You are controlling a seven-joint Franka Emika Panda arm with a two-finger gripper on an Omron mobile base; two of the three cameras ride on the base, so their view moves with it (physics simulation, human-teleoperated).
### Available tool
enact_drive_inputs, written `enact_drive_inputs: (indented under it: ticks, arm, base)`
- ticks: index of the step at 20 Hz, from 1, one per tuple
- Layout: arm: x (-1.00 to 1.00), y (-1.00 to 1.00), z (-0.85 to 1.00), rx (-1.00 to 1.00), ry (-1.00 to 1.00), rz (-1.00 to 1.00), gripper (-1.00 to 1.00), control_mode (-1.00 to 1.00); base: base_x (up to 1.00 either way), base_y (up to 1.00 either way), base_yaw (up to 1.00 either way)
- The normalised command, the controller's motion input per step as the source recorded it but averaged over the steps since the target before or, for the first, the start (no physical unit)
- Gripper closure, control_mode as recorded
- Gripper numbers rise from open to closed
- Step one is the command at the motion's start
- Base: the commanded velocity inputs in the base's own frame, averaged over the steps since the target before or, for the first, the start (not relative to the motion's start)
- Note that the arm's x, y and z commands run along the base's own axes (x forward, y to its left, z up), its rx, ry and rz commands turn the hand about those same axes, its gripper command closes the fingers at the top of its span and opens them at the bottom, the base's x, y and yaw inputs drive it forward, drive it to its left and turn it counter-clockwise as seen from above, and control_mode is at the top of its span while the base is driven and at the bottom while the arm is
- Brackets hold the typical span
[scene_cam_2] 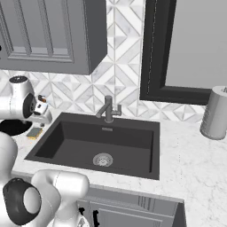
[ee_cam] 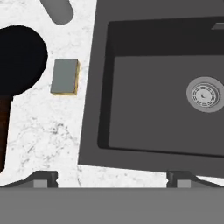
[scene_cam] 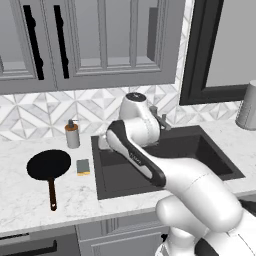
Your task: Pick the pan and sponge and place them into the sink. Then turn on the water.
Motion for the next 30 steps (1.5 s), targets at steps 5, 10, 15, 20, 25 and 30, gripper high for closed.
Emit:
enact_drive_inputs:
  ticks: [5,10,15,20,25,30]
  arm:
    - [-0.03,0.79,-0.31,0.04,0.06,0.0,-1.0,-1.0]
    - [-0.01,0.85,-0.21,0.02,0.05,-0.02,-1.0,-1.0]
    - [0.0,0.88,-0.2,0.0,0.05,-0.02,-1.0,-1.0]
    - [0.0,0.73,-0.19,-0.03,0.09,0.0,-1.0,-1.0]
    - [0.0,0.66,-0.28,-0.08,0.07,0.0,-1.0,-1.0]
    - [0.0,0.48,-0.33,-0.09,0.04,0.0,-1.0,-1.0]
  base:
    - [0.0,0.0,0.0]
    - [0.0,0.0,0.0]
    - [0.0,0.0,0.0]
    - [0.0,0.0,0.0]
    - [0.0,0.0,0.0]
    - [0.0,0.0,0.0]
